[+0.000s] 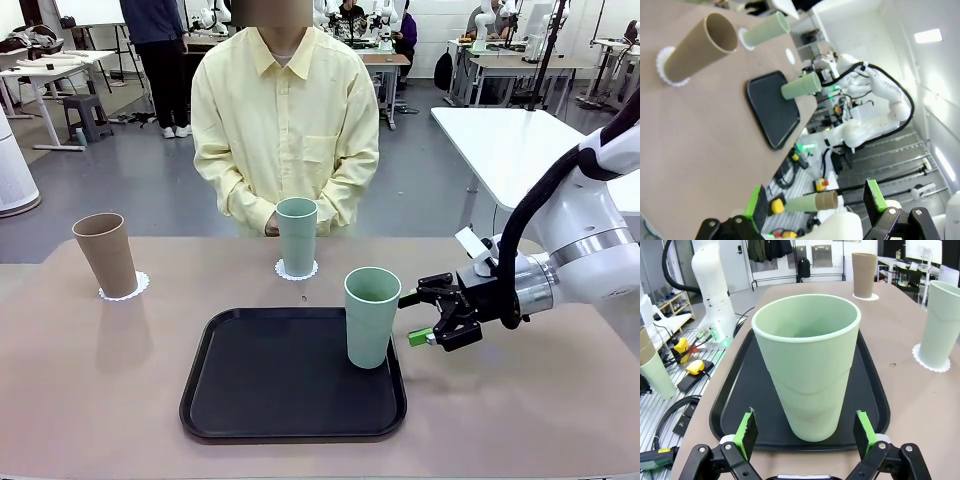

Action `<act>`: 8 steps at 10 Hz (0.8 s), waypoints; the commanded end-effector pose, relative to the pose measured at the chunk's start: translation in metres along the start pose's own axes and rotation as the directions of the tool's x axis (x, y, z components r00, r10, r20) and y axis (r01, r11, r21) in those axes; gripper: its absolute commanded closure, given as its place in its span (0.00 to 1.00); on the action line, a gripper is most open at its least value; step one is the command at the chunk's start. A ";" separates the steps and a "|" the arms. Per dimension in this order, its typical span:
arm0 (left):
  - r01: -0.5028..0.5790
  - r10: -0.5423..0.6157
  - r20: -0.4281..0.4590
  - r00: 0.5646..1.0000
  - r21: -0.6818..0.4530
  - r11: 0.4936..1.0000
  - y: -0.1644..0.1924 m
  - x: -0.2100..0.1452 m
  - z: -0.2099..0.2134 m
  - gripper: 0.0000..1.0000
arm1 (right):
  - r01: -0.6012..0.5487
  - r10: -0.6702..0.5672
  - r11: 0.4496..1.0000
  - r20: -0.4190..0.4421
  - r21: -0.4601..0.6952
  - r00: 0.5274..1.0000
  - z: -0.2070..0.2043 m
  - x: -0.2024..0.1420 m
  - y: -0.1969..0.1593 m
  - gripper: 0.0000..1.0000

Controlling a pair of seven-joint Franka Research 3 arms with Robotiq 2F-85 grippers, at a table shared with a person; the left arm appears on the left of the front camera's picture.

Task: Place coasters on the table and set cups on them.
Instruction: Take one Reusable plastic cup from the Flat Tray and place it on a coaster set by the human.

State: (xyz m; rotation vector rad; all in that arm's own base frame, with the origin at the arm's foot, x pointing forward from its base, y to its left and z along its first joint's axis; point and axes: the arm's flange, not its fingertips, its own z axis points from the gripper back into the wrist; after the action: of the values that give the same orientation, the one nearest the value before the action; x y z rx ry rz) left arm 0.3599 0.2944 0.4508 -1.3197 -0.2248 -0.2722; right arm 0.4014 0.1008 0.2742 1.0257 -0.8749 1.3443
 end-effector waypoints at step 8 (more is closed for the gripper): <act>-0.006 0.006 0.003 1.000 0.006 1.000 -0.001 -0.001 0.001 0.00 | 0.021 -0.020 1.000 0.101 -0.010 0.995 -0.022 -0.007 -0.010 0.00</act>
State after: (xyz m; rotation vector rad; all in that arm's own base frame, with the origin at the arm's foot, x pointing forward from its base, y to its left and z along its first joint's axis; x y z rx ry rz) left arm 0.3599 0.2945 0.4508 -1.3197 -0.2248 -0.2722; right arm 0.4045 0.1135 0.2635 1.0856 -0.8922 1.2862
